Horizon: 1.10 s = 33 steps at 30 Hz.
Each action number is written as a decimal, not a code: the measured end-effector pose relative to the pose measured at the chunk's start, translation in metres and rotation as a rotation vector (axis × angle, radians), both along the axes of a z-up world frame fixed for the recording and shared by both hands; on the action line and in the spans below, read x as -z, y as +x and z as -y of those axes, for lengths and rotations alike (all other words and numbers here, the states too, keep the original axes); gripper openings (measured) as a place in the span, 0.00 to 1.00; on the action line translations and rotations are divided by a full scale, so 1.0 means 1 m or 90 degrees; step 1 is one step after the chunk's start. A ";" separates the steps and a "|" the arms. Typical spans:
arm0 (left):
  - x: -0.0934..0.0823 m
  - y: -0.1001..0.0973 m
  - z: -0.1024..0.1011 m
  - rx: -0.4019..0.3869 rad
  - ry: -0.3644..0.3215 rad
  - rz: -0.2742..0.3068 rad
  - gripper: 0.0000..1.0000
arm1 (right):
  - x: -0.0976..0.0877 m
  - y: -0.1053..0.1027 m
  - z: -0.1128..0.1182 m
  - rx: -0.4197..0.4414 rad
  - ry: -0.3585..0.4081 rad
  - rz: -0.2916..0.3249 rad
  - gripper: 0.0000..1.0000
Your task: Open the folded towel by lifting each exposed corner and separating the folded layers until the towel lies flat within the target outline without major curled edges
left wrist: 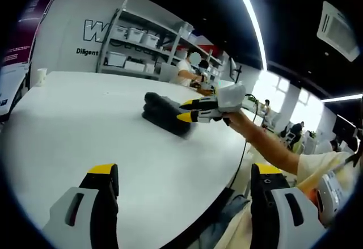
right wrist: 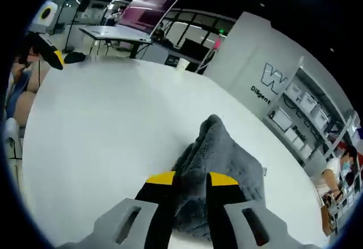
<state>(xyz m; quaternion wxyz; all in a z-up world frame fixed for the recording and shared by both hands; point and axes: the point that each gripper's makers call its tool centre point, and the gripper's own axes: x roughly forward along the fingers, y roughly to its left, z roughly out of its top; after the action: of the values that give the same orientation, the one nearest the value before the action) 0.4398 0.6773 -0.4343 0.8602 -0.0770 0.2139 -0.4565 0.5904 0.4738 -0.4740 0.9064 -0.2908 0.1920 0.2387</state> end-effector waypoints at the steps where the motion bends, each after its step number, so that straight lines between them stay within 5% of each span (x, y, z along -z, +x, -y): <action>1: 0.000 0.000 0.000 0.001 0.001 0.000 0.96 | 0.002 -0.001 0.000 -0.002 0.001 0.001 0.01; 17: 0.000 0.000 0.002 0.001 0.000 0.000 0.96 | 0.002 -0.040 0.017 -0.036 0.015 0.001 0.00; 33: 0.003 -0.002 0.004 0.004 0.008 -0.002 0.96 | -0.009 -0.074 0.082 0.006 0.036 0.014 0.00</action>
<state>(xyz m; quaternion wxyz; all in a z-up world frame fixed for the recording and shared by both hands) 0.4380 0.6729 -0.4368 0.8589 -0.0719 0.2184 -0.4577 0.5161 0.3917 -0.4651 0.9175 -0.2669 0.1763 0.2364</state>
